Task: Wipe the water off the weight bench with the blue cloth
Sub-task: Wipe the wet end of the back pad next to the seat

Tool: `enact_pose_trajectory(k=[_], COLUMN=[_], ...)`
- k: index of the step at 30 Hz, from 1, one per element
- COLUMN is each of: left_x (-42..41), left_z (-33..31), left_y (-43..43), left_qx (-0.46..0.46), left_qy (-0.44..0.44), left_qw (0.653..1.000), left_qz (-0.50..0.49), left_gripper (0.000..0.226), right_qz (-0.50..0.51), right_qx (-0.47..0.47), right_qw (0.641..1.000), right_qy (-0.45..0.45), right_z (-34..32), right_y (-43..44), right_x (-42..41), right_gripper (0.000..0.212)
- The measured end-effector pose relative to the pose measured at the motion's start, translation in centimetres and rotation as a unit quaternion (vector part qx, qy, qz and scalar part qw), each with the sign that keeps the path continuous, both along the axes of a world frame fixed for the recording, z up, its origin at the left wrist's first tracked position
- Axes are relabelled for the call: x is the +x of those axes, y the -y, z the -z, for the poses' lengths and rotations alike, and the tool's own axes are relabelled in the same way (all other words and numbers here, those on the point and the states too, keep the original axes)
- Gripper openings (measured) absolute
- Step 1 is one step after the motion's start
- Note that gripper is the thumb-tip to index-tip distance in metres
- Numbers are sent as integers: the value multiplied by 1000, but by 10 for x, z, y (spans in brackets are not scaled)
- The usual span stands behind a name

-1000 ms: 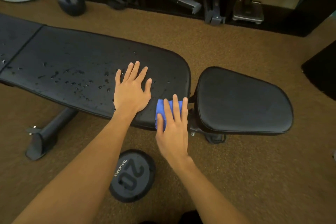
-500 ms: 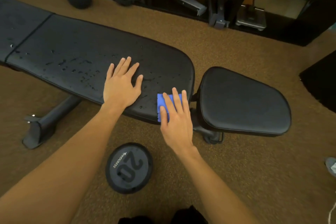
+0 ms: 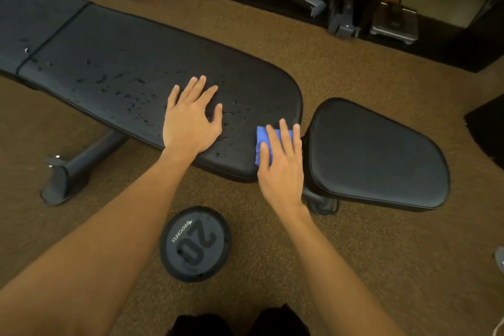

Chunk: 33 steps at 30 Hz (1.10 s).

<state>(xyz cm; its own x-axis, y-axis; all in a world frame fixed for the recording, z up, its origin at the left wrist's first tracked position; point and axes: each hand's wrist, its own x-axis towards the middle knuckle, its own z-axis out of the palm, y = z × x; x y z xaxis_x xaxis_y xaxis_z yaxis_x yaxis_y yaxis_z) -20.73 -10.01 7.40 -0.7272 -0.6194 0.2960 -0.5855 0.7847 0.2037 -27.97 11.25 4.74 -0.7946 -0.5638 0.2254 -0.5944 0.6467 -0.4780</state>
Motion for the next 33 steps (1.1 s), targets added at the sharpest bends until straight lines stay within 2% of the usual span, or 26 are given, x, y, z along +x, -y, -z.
enact_pose_trajectory(k=[2, 7, 9, 11, 13, 18, 20, 24, 26, 30, 33], left_x=[0, 0, 1, 1, 1, 2, 2, 2, 2, 1, 1], left_z=[0, 0, 1, 1, 0, 0, 1, 2, 2, 2, 3], left_y=[-1, -1, 0, -1, -1, -2, -1, 0, 0, 1, 1], left_qx=[-2, -6, -4, -3, -3, -1, 3, 0, -1, -1, 3], left_qy=[-3, -9, -8, -8, -8, -12, -14, -14, -14, -20, -22], left_qw=[1000, 1000, 1000, 1000, 1000, 1000, 1000, 1000, 1000, 1000, 1000], left_qz=[0, -1, -3, -4, -4, -2, -1, -4, -3, -3, -5], left_gripper=[56, 55, 55, 55, 55, 54, 54, 55, 54, 53, 53], right_qz=[14, -122, -104, -44, -14, -130, -110, -3, -23, -124, -54], right_qx=[13, 30, 18, 2, 19, 47, 33, 18, 36, 56, 30], right_qw=[1000, 991, 994, 999, 1000, 988, 992, 1000, 999, 989, 997], right_qy=[-3, -48, -36, -14, -13, -61, -52, -20, -25, -65, -39], right_z=[-4, -4, -2, -4, -9, -6, -1, -6, -11, -7, -3], right_y=[15, -9, -17, -4, 15, 1, -11, 13, 25, 0, -3], right_x=[-4, 24, 17, 7, 9, 37, 29, 16, 28, 43, 25], right_gripper=[48, 47, 47, 48, 49, 49, 49, 48, 49, 50, 50])
